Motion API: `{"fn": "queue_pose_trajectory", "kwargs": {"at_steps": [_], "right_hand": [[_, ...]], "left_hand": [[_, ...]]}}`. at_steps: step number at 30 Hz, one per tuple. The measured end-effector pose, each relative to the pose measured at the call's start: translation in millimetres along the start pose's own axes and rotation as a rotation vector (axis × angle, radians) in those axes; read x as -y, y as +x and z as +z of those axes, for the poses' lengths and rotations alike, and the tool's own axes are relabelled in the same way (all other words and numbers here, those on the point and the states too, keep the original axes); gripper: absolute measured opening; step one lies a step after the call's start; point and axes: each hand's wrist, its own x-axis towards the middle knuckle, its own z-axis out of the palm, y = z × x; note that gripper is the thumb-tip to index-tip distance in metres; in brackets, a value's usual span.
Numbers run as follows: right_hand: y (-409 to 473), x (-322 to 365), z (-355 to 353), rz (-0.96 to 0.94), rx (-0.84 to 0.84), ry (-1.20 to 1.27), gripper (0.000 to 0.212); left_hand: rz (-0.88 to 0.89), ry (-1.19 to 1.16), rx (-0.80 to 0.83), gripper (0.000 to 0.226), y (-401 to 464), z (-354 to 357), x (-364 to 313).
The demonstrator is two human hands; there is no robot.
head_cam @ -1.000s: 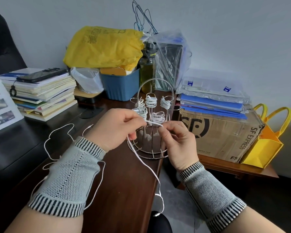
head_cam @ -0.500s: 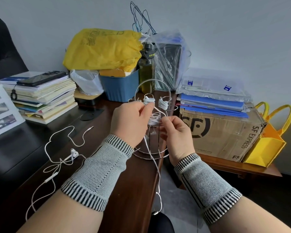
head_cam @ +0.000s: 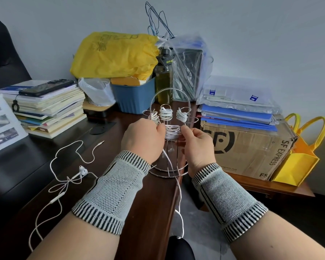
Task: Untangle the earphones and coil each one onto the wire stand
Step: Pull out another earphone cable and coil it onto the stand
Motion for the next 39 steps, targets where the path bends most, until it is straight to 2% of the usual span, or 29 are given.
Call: {"fn": "queue_pose_trajectory", "kwargs": {"at_steps": [6,10,14,18,23,39], "right_hand": [[2.8,1.5,-1.6,-0.002,-0.022,-0.081,0.031],[5.1,-2.3,-1.9,-0.007,-0.037,-0.098,0.033],[2.8,-8.6,-8.3,-0.039,-0.011,-0.024,0.020],[-5.8,-11.0,-13.1,-0.133,0.059,0.018,0.008],[-13.5,-5.9,-15.1,-0.248,0.133,-0.029,0.012],[-10.3,-13.3,-12.7,-0.335,0.041,-0.163,0.010]], "left_hand": [[-0.005,-0.129,0.043,0.045,-10.0,9.5,7.9],[-0.022,-0.362,0.081,0.040,-17.0,15.4,13.3],[-0.020,-0.492,0.049,0.035,-28.5,22.8,16.5],[0.043,-0.482,-0.055,0.043,-35.0,31.4,18.8],[0.084,-0.466,-0.111,0.040,-40.2,33.2,15.9],[0.101,-0.514,-0.123,0.032,-42.4,34.2,16.3]]}}
